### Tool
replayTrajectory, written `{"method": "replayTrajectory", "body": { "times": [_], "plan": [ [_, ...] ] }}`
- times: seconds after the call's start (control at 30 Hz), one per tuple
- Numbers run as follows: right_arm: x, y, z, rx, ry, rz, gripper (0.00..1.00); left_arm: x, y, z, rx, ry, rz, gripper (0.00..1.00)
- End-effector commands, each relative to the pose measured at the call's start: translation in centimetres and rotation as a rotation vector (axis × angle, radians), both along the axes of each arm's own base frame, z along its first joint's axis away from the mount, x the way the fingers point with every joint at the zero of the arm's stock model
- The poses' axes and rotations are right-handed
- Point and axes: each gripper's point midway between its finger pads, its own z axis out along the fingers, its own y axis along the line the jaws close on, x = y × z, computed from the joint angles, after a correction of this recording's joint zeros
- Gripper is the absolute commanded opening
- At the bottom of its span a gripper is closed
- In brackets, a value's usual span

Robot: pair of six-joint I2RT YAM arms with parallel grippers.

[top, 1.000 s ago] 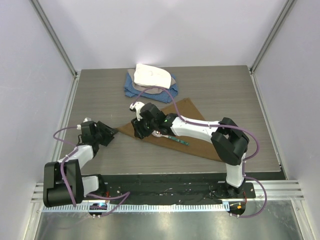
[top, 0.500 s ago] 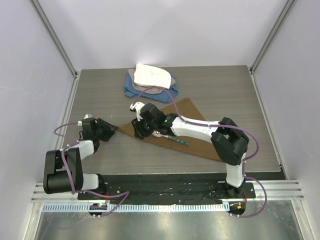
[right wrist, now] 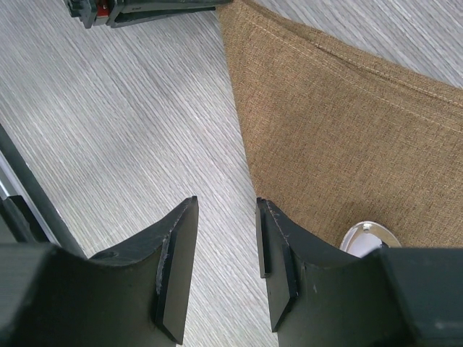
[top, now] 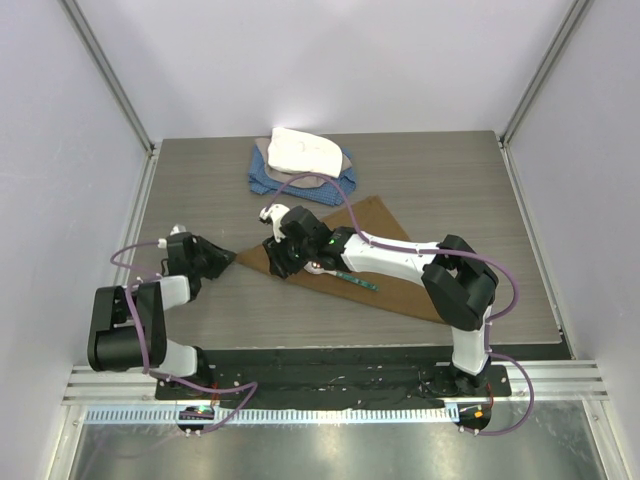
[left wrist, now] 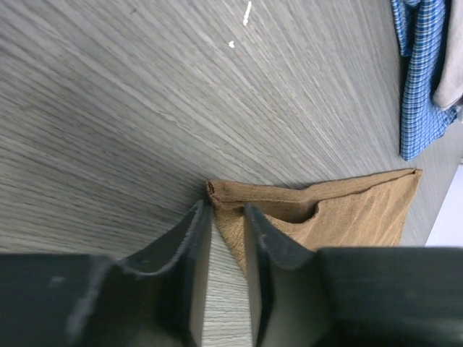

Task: Fold the napkin, place the utensils inside, and roll it up
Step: Fold the napkin

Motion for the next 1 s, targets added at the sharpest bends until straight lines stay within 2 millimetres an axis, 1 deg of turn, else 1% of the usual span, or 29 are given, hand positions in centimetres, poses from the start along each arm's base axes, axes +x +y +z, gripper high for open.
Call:
{"method": "replayTrajectory", "body": {
  "times": [0.0, 0.07, 0.2, 0.23, 0.27, 0.3, 0.43, 0.5, 0.57, 0.6, 0.67, 0.7, 0.77, 0.83, 0.87, 0.9, 0.93, 0.97],
  "plan": [
    [0.4, 0.3, 2.2, 0.032, -0.053, 0.001, 0.46, -1.2, 0.5, -2.1, 0.051, 0.080, 0.005, 0.25],
    [0.4, 0.3, 2.2, 0.031, -0.054, 0.002, 0.46, -1.2, 0.5, -2.3, 0.055, 0.084, 0.002, 0.19],
    [0.5, 0.0, 2.3, 0.028, -0.058, -0.013, 0.45, -1.1, 0.5, -2.4, 0.062, 0.087, -0.004, 0.10],
    [0.5, -0.1, 2.3, 0.026, -0.057, -0.017, 0.46, -1.0, 0.5, -2.4, 0.064, 0.086, -0.003, 0.04],
    [0.6, -0.2, 2.3, 0.026, -0.057, -0.018, 0.45, -1.0, 0.8, -2.3, 0.075, 0.084, 0.007, 0.01],
    [0.7, -0.4, 2.1, 0.021, -0.056, -0.027, 0.45, -1.1, 0.9, -2.3, 0.080, 0.085, 0.015, 0.00],
    [1.2, -1.3, 1.6, 0.007, -0.041, -0.073, 0.45, -1.3, 1.6, -1.6, 0.110, 0.064, 0.046, 0.00],
    [1.8, -2.3, 1.0, -0.007, -0.029, -0.109, 0.45, -1.3, 2.0, -0.8, 0.129, 0.042, 0.061, 0.00],
    [2.1, -3.0, 0.7, -0.010, -0.018, -0.127, 0.45, -1.5, 2.4, -0.5, 0.147, 0.041, 0.074, 0.00],
    [2.3, -3.7, 0.2, -0.022, -0.012, -0.142, 0.45, -1.4, 2.7, 0.1, 0.160, 0.024, 0.087, 0.00],
    [2.6, -4.6, 0.0, -0.036, -0.019, -0.151, 0.46, -1.7, 2.9, 0.3, 0.172, 0.021, 0.092, 0.00],
    [2.8, -5.3, -0.4, -0.049, -0.019, -0.161, 0.45, -1.7, 2.9, 0.7, 0.177, 0.010, 0.091, 0.00],
    [2.7, -6.2, -0.9, -0.068, -0.022, -0.167, 0.45, -1.5, 2.8, 1.1, 0.179, -0.008, 0.080, 0.00],
    [2.9, -7.0, -0.8, -0.071, -0.023, -0.183, 0.45, -1.5, 2.6, 1.5, 0.175, -0.026, 0.069, 0.00],
    [2.9, -7.5, -1.1, -0.079, -0.020, -0.193, 0.45, -1.3, 2.5, 1.9, 0.177, -0.044, 0.062, 0.00],
    [3.0, -7.9, -0.5, -0.067, -0.021, -0.213, 0.45, -1.2, 2.3, 2.2, 0.174, -0.061, 0.054, 0.00],
    [3.3, -8.4, -0.4, -0.064, -0.018, -0.233, 0.45, -1.1, 2.2, 2.7, 0.170, -0.085, 0.046, 0.00],
    [3.3, -9.0, -0.8, -0.071, -0.010, -0.255, 0.45, -0.8, 1.6, 3.3, 0.157, -0.115, 0.024, 0.00]
  ]
}}
